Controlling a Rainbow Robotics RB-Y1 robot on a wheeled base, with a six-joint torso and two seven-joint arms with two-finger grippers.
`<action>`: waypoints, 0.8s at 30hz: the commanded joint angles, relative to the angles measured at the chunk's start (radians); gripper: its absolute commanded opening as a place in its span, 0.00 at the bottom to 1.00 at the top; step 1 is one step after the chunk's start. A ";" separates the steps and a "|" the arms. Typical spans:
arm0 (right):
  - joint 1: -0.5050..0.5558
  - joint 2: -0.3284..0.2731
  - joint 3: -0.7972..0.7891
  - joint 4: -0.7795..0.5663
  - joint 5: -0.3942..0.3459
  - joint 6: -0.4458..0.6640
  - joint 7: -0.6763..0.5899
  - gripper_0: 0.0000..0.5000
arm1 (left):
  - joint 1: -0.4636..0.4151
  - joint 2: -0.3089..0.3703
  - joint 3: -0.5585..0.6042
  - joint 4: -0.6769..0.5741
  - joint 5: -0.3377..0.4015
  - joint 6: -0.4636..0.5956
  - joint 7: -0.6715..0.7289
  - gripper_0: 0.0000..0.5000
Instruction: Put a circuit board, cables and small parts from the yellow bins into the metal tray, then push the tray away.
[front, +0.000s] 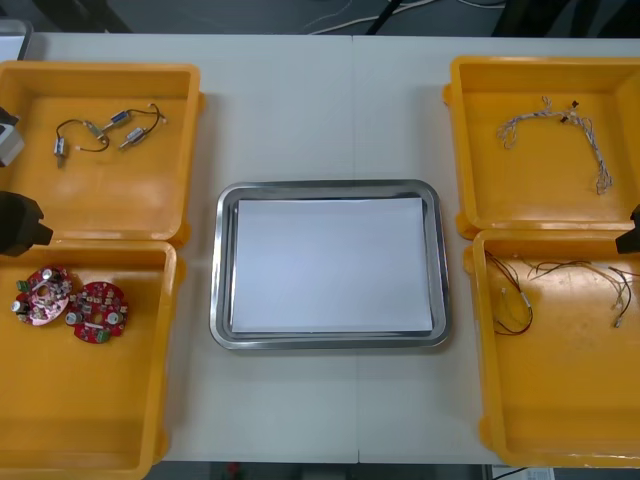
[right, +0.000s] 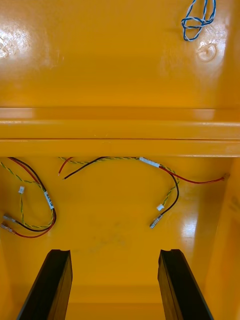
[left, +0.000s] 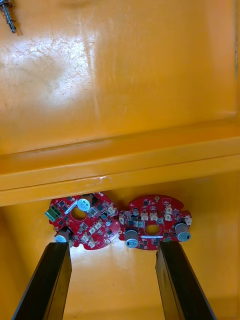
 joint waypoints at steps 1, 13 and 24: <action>-0.011 -0.021 -0.031 -0.003 0.002 0.004 0.028 1.00 | -0.020 0.043 -0.013 -0.005 -0.003 0.000 0.063 1.00; -0.011 -0.021 -0.031 -0.003 0.002 0.004 0.028 1.00 | -0.020 0.043 -0.013 -0.005 -0.003 0.000 0.063 1.00; -0.011 -0.021 -0.031 -0.003 0.002 0.004 0.028 1.00 | -0.020 0.043 -0.013 -0.005 -0.003 0.000 0.063 1.00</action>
